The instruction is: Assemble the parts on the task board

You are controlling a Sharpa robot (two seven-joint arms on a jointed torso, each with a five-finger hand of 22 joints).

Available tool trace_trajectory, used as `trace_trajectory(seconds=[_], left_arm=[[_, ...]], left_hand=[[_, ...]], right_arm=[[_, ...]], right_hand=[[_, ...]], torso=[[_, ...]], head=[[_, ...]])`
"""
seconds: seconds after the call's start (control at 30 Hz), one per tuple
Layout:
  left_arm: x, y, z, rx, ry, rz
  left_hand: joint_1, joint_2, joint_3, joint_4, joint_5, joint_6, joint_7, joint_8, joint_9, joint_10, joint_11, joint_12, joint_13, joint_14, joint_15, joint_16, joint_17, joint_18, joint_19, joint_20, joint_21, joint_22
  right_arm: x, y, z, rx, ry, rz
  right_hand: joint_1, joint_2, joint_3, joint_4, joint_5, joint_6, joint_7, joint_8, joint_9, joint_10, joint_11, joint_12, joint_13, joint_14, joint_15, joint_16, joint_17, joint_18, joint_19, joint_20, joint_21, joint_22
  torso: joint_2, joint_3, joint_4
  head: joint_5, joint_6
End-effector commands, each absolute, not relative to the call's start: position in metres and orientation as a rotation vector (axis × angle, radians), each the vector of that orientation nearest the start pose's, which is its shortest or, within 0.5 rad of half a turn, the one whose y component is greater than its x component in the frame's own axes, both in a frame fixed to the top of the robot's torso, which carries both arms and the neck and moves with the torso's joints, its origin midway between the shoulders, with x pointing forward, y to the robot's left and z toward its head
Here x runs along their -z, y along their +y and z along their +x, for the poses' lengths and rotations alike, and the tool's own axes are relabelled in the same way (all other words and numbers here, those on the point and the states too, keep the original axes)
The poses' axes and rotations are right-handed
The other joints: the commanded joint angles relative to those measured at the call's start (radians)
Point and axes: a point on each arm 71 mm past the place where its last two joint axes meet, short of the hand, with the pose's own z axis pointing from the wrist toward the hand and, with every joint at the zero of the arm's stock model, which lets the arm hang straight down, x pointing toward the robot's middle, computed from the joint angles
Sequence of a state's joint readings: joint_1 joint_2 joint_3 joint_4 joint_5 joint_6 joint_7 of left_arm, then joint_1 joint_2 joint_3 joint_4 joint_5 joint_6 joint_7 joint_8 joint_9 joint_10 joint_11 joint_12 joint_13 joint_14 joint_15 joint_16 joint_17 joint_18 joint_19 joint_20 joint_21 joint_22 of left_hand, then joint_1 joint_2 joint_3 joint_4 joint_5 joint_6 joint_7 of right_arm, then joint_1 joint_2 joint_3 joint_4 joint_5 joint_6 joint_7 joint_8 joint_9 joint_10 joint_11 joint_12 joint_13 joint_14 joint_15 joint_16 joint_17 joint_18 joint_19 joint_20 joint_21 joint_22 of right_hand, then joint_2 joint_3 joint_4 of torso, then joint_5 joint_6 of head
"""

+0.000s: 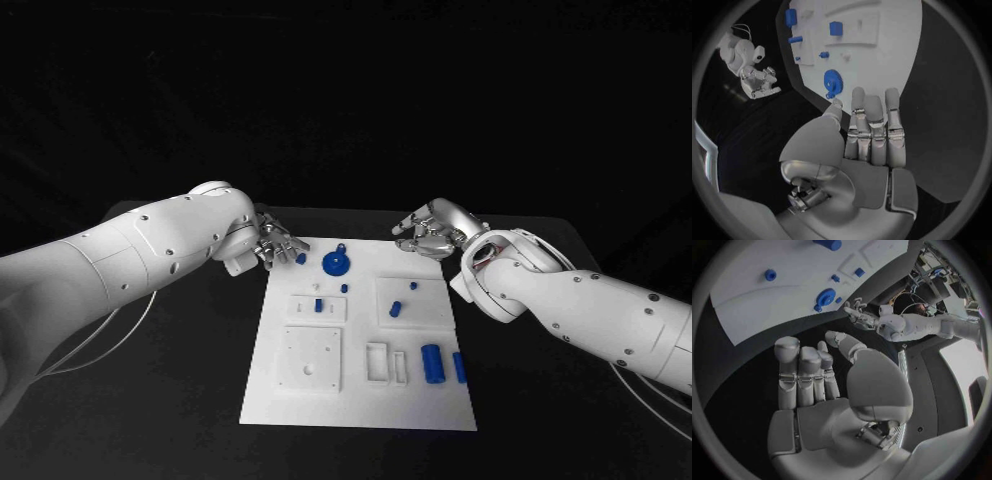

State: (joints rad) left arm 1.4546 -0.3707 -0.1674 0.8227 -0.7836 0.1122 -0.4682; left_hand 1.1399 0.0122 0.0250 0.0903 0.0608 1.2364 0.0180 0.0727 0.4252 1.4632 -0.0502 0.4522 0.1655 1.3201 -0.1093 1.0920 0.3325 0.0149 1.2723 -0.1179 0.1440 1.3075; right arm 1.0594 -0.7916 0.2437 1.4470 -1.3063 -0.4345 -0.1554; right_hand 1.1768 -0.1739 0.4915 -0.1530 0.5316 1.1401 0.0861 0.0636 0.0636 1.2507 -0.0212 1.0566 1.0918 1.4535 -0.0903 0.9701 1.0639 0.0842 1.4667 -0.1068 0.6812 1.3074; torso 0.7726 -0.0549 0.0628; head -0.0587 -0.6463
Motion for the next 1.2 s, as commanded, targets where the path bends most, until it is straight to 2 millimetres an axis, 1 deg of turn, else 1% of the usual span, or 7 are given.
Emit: trace_trajectory(seconds=[0.03,0.13,0.23,0.4,0.57,0.73,1.2], left_arm=[[0.14,0.178,0.615,0.382,2.091,-0.492],[0.137,0.177,0.616,0.404,2.057,-0.48],[0.135,0.174,0.617,0.438,2.022,-0.445],[0.129,0.168,0.618,0.495,1.957,-0.319],[0.124,0.16,0.617,0.535,1.868,-0.146],[0.126,0.153,0.614,0.563,1.796,0.021],[0.143,0.144,0.607,0.476,1.755,0.305]], left_hand=[[0.003,-0.014,0.005,0.001,-0.002,-0.027,0.007,-0.005,-0.008,0.032,0.002,-0.009,-0.001,0.0,0.009,-0.007,-0.004,-0.015,0.005,0.005,-0.007,0.015],[0.076,0.005,0.026,-0.044,0.021,-0.047,0.012,-0.004,-0.019,0.006,0.009,-0.03,-0.009,-0.023,0.017,-0.028,-0.016,-0.015,-0.013,0.013,-0.026,0.01],[0.166,0.015,0.048,-0.105,0.101,-0.064,0.02,-0.007,-0.037,-0.032,0.019,-0.064,-0.027,-0.054,0.028,-0.06,-0.032,-0.015,-0.033,0.023,-0.048,0.003],[0.281,0.021,0.08,-0.205,0.145,-0.065,0.054,-0.007,-0.122,-0.125,0.049,-0.166,-0.098,-0.113,0.058,-0.15,-0.076,-0.008,-0.082,0.041,-0.07,0.009],[0.318,0.009,0.09,-0.28,0.138,-0.068,0.064,-0.007,-0.247,-0.166,0.06,-0.242,-0.102,-0.108,0.061,-0.178,-0.086,0.004,-0.108,0.044,-0.017,0.029],[0.338,0.014,0.074,-0.316,0.102,-0.109,0.054,-0.009,-0.317,-0.184,0.079,-0.328,-0.105,-0.115,0.063,-0.182,-0.083,0.015,-0.143,0.046,0.044,0.029],[0.311,0.007,0.064,-0.353,0.043,-0.169,0.033,-0.011,-0.361,-0.288,0.097,-0.388,-0.107,-0.115,0.069,-0.188,-0.081,0.024,-0.172,0.057,0.099,0.023]], right_arm=[[0.153,-0.217,0.514,-0.721,1.487,0.263],[0.152,-0.218,0.514,-0.721,1.487,0.263],[0.153,-0.218,0.514,-0.721,1.486,0.263],[0.153,-0.218,0.514,-0.722,1.486,0.264],[0.153,-0.218,0.515,-0.722,1.486,0.265],[0.153,-0.219,0.515,-0.721,1.484,0.266],[0.153,-0.218,0.515,-0.724,1.484,0.265]], right_hand=[[-0.001,0.001,-0.005,-0.001,0.001,-0.007,0.002,-0.002,-0.001,-0.005,0.0,-0.002,-0.001,-0.004,0.003,-0.005,-0.001,0.008,0.03,0.002,-0.004,0.079],[-0.003,0.001,-0.007,0.0,0.001,-0.007,0.002,-0.002,-0.001,-0.004,0.0,-0.001,0.0,-0.004,0.003,-0.003,0.0,0.008,0.031,0.002,-0.005,0.078],[-0.003,0.001,-0.007,0.0,0.001,-0.007,0.002,-0.002,-0.001,-0.004,0.0,-0.001,0.0,-0.004,0.003,-0.003,0.0,0.008,0.031,0.002,-0.005,0.078],[-0.003,0.001,-0.007,0.0,0.001,-0.007,0.002,-0.002,-0.001,-0.004,0.0,-0.001,0.0,-0.004,0.003,-0.003,0.0,0.008,0.031,0.002,-0.005,0.078],[-0.003,0.0,-0.007,0.001,0.002,-0.009,0.002,-0.002,-0.001,-0.004,0.0,-0.001,0.0,-0.003,0.003,-0.003,0.0,0.008,0.031,0.002,-0.005,0.078],[-0.002,0.0,-0.007,0.0,0.003,-0.012,0.003,-0.002,-0.001,-0.005,0.0,-0.001,-0.001,-0.004,0.004,-0.004,-0.001,0.008,0.031,0.002,-0.005,0.078],[-0.002,0.0,-0.007,0.0,0.003,-0.012,0.003,-0.002,-0.001,-0.005,0.0,-0.001,-0.001,-0.004,0.004,-0.004,-0.001,0.008,0.031,0.002,-0.005,0.078]], torso=[[0.0,-0.0004,0.0001],[0.0,-0.0008,0.0],[-0.001,-0.0001,-0.0003],[0.0,0.0001,-0.0005],[0.001,-0.0012,-0.0005],[0.0,-0.0014,-0.0002],[0.001,-0.001,-0.0004]], head=[[-0.001,0.0],[-0.001,0.0],[0.0,0.001],[0.001,0.003],[0.001,0.005],[0.003,0.005],[0.008,0.003]])
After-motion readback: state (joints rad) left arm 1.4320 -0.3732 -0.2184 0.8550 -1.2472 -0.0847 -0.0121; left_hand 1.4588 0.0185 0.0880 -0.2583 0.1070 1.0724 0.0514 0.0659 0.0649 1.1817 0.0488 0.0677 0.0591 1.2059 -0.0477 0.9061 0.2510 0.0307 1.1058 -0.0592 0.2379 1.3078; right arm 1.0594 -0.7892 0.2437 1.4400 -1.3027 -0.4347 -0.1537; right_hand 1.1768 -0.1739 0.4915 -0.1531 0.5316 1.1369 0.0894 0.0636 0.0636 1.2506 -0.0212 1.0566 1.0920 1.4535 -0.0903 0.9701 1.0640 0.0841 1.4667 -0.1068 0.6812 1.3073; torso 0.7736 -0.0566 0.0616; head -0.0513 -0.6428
